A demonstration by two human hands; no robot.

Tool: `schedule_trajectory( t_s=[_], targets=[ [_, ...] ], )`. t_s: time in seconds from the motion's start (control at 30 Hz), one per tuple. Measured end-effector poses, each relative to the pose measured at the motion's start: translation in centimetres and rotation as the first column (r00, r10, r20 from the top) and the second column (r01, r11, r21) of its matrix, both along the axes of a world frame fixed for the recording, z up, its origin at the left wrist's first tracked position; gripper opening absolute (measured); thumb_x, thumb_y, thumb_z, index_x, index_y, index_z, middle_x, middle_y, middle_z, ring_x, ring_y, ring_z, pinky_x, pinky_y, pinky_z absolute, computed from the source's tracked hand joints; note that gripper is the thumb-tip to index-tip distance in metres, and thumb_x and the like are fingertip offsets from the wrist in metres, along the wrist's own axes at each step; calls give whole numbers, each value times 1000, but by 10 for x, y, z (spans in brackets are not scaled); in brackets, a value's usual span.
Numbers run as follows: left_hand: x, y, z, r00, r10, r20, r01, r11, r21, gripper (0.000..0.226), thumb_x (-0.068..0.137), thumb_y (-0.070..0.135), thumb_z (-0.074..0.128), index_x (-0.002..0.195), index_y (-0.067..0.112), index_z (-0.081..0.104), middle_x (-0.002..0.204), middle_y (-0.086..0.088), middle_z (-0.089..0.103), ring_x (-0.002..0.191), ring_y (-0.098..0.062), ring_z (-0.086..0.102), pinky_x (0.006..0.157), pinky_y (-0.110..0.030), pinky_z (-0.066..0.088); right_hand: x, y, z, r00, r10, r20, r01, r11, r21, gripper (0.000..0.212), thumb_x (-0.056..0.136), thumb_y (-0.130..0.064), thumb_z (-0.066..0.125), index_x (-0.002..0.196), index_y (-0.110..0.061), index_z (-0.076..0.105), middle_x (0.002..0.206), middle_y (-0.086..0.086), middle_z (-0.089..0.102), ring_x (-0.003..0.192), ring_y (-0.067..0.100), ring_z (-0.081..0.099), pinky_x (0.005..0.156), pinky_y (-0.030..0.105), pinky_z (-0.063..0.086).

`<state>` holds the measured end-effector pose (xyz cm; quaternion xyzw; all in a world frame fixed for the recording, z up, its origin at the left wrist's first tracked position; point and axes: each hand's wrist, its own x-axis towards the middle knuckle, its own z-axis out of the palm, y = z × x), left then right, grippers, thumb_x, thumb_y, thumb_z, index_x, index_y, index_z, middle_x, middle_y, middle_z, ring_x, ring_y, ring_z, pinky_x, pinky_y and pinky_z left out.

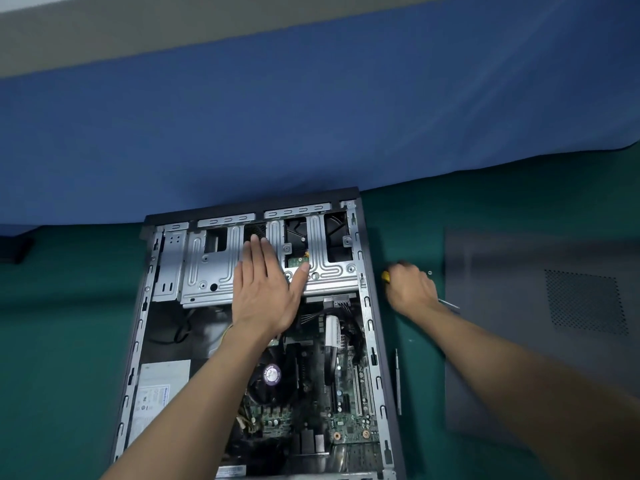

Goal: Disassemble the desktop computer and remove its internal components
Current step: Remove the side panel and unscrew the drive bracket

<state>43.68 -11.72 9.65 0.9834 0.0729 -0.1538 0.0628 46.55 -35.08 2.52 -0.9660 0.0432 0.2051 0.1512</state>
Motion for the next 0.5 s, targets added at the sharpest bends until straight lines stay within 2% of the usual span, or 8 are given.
schedule_trajectory(
  t_s=[0.13,0.23,0.27,0.37,0.4,0.47,0.5],
  targets=[
    [3,1,2,999,-22,-37,21,999,-27,87,84,74,-6,141,12,-29,154,-7,-31,136,-14,-32,108,-32,-21,17,-8,38,977,-205,-52,212,950,230,26,91,-27,49,109,-10,56,113,17,61,103,39,57,79,34,43],
    [3,11,7,996,-68,-56,64,996,-65,89,78,80,-4,139,20,-30,150,-2,-35,135,-13,-35,110,-32,-20,29,-12,89,970,-238,42,202,895,397,19,95,-24,50,103,-11,60,103,15,65,94,32,58,69,26,35],
    [3,17,10,994,-88,-58,84,994,-65,90,76,82,-3,141,25,-29,149,0,-37,135,-13,-37,111,-33,-21,32,-10,109,963,-251,96,180,868,462,14,94,-25,54,99,-15,62,98,11,67,87,29,59,68,25,38],
    [3,40,17,989,-121,-84,120,993,-20,83,73,88,-3,139,45,-29,141,2,-49,129,-14,-48,108,-38,-28,34,6,162,936,-307,171,101,702,705,5,87,-28,66,84,-24,63,78,3,68,72,26,64,69,37,53],
    [3,45,19,987,-119,-104,119,993,-9,80,71,89,-3,137,51,-30,139,3,-51,128,-16,-50,106,-41,-30,35,13,176,931,-298,211,60,693,718,7,84,-30,68,83,-26,63,75,-2,68,70,21,64,69,32,52],
    [3,51,22,982,-110,-153,110,994,-10,77,68,91,-6,132,58,-33,135,4,-55,128,-23,-49,105,-46,-30,37,31,195,913,-258,315,-24,737,675,10,82,-35,70,86,-28,63,75,-11,67,72,8,62,66,17,47],
    [3,53,23,978,-108,-177,107,994,-19,77,66,92,-6,130,59,-34,134,5,-55,129,-25,-48,106,-48,-29,38,40,201,903,-245,353,-55,749,660,11,83,-33,71,87,-26,63,75,-12,67,72,5,63,67,17,49]
  ],
)
